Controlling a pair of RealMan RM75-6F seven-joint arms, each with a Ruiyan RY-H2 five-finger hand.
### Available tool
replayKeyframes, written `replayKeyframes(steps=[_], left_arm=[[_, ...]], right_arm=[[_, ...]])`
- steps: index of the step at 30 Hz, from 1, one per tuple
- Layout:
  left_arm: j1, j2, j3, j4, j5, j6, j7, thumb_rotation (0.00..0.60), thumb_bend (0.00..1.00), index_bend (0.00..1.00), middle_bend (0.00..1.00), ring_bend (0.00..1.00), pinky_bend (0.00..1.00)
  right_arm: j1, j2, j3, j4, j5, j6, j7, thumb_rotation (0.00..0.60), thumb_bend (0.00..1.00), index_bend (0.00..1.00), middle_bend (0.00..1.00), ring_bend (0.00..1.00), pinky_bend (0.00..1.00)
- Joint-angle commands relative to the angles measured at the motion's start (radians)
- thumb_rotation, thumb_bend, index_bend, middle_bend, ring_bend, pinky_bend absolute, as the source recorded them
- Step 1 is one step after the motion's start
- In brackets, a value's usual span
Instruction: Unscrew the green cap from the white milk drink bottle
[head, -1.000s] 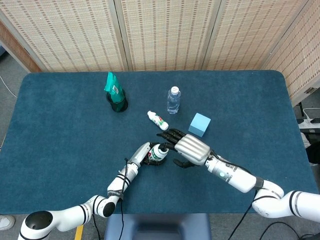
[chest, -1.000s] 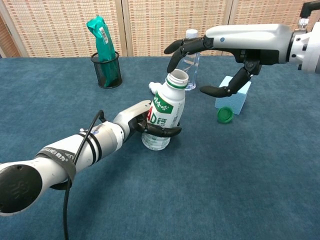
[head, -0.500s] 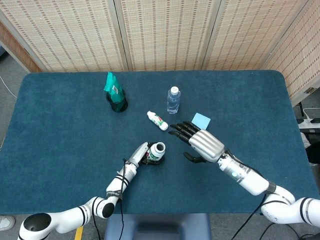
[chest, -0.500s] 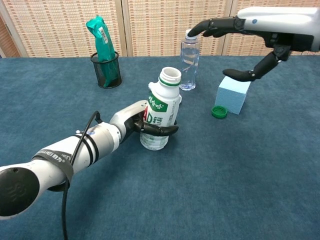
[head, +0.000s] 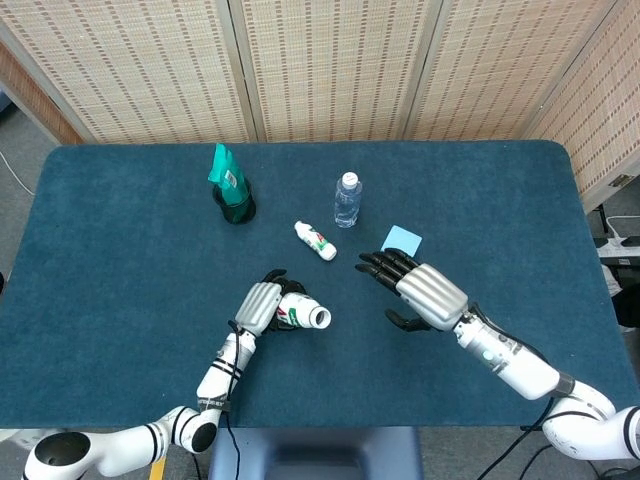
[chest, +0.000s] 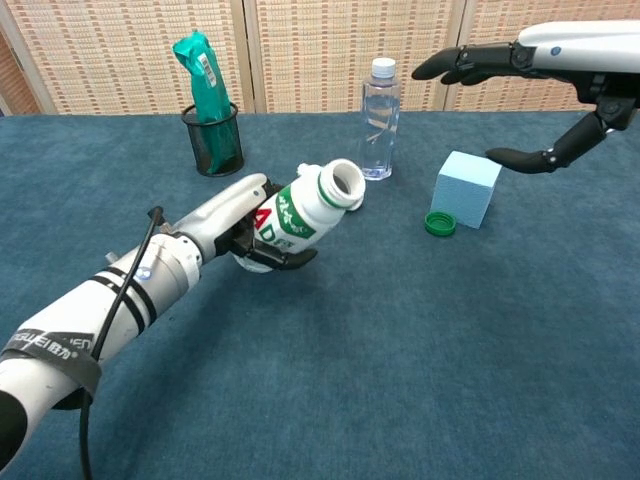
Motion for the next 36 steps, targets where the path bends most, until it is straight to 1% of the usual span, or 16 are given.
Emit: replayKeyframes(steps=[1, 2, 3, 4, 5, 6, 7, 8, 9, 11, 15, 21, 29, 36], left_arm=[[0.011, 0.008, 0.059, 0.027, 0.014, 0.012, 0.175, 0.600, 0.90, 0.58, 0.71, 0.36, 0.15], [0.011, 0.002, 0.074, 0.043, 0.015, 0.011, 0.224, 0.600, 0.88, 0.51, 0.63, 0.32, 0.15], [0.011, -0.003, 0.081, 0.055, 0.014, 0.010, 0.260, 0.600, 0.84, 0.41, 0.54, 0.27, 0.15], [0.011, -0.006, 0.083, 0.060, 0.012, 0.010, 0.277, 0.600, 0.81, 0.33, 0.48, 0.23, 0.15], [0.010, -0.009, 0.087, 0.067, 0.011, 0.009, 0.299, 0.600, 0.80, 0.31, 0.46, 0.22, 0.15], [0.010, -0.011, 0.088, 0.071, 0.010, 0.008, 0.311, 0.600, 0.77, 0.24, 0.40, 0.18, 0.15], [0.009, -0.016, 0.092, 0.082, 0.007, 0.007, 0.343, 0.600, 0.72, 0.16, 0.32, 0.13, 0.15], [0.006, -0.027, 0.101, 0.111, 0.004, 0.009, 0.419, 0.600, 0.65, 0.06, 0.21, 0.06, 0.15], [0.008, -0.037, 0.096, 0.117, -0.006, 0.012, 0.451, 0.600, 0.58, 0.00, 0.10, 0.01, 0.14], [0.010, -0.049, 0.088, 0.118, -0.017, 0.024, 0.486, 0.600, 0.53, 0.00, 0.01, 0.00, 0.13], [0.009, -0.056, 0.088, 0.126, 0.002, 0.050, 0.496, 0.600, 0.45, 0.00, 0.00, 0.00, 0.11], [0.007, -0.043, 0.083, 0.107, 0.013, 0.053, 0.483, 0.600, 0.37, 0.00, 0.00, 0.00, 0.07], [-0.017, 0.000, 0.065, 0.051, 0.039, 0.079, 0.564, 0.600, 0.34, 0.00, 0.00, 0.00, 0.05], [-0.007, 0.043, 0.057, -0.022, 0.028, 0.086, 0.577, 0.600, 0.33, 0.00, 0.00, 0.00, 0.04]], right_arm=[[-0.007, 0.013, -0.004, -0.011, -0.006, 0.005, 0.000, 0.600, 0.39, 0.03, 0.00, 0.00, 0.00], [-0.010, 0.019, -0.005, -0.015, -0.008, 0.006, -0.001, 0.600, 0.39, 0.03, 0.00, 0.00, 0.00], [-0.011, 0.023, -0.006, -0.017, -0.010, 0.006, -0.002, 0.600, 0.39, 0.03, 0.00, 0.00, 0.00], [-0.013, 0.025, -0.007, -0.019, -0.010, 0.007, -0.003, 0.600, 0.39, 0.03, 0.00, 0.00, 0.00], [-0.013, 0.026, -0.007, -0.020, -0.011, 0.007, -0.003, 0.600, 0.39, 0.03, 0.00, 0.00, 0.00], [-0.014, 0.027, -0.007, -0.020, -0.011, 0.007, -0.003, 0.600, 0.39, 0.03, 0.00, 0.00, 0.00], [-0.015, 0.030, -0.008, -0.021, -0.013, 0.007, -0.003, 0.600, 0.39, 0.02, 0.00, 0.00, 0.00], [-0.019, 0.036, -0.012, -0.021, -0.013, 0.006, -0.002, 0.600, 0.39, 0.02, 0.00, 0.00, 0.00], [-0.021, 0.039, -0.013, -0.020, -0.014, 0.005, -0.001, 0.600, 0.39, 0.02, 0.00, 0.00, 0.00], [-0.024, 0.042, -0.016, -0.016, -0.014, 0.004, 0.005, 0.600, 0.39, 0.02, 0.00, 0.00, 0.00], [-0.029, 0.045, -0.021, -0.005, -0.017, -0.002, 0.016, 0.600, 0.39, 0.01, 0.00, 0.00, 0.00], [-0.044, 0.057, -0.029, -0.005, -0.027, 0.007, 0.003, 0.600, 0.39, 0.00, 0.00, 0.00, 0.00], [-0.072, 0.081, -0.041, -0.020, -0.046, 0.035, -0.004, 0.600, 0.39, 0.00, 0.00, 0.00, 0.00], [-0.095, 0.106, -0.050, -0.018, -0.062, 0.061, 0.006, 0.600, 0.39, 0.00, 0.00, 0.00, 0.00]])
